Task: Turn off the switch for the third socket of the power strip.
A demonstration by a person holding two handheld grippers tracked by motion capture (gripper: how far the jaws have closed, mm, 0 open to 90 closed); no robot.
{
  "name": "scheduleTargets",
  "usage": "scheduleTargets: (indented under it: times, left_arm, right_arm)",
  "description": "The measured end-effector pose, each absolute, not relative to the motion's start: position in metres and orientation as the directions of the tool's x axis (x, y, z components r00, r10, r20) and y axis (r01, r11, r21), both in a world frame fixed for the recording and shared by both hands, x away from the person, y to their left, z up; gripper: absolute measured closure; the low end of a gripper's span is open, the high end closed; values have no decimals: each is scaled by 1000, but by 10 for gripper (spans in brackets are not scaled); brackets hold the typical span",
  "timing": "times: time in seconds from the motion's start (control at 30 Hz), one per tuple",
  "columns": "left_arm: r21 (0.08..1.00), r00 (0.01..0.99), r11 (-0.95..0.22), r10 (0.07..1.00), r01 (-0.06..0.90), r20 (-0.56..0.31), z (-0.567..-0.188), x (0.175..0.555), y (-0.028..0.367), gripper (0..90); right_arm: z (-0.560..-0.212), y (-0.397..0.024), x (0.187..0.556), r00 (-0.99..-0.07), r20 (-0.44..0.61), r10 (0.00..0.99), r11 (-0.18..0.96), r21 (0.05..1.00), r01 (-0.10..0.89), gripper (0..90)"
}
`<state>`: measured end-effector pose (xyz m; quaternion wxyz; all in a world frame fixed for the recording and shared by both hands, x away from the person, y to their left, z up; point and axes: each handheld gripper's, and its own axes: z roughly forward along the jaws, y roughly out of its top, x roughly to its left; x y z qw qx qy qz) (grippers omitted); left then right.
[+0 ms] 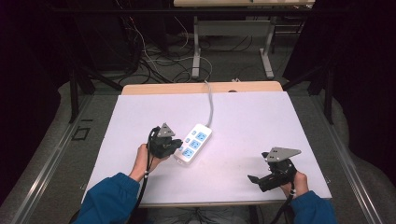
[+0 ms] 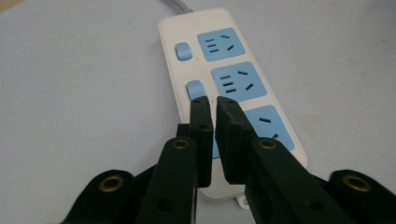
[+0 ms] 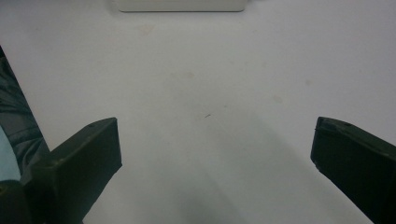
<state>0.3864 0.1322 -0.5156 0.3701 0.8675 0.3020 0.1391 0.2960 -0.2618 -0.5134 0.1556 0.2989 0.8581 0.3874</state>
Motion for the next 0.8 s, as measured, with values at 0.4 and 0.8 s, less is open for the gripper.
scheduleTargets:
  times: [0.4,0.8]
  left_arm:
    - [713,781,-553,624,430,13,-524,389,130,900]
    - [695,782,-568,623,441,13,-531,391,128,900]
  right_arm:
    - [-514,-262,296,-771,-36,635,513,767,387,11]
    - [-514,-262,296,-772,-35,635,513,766,387,13]
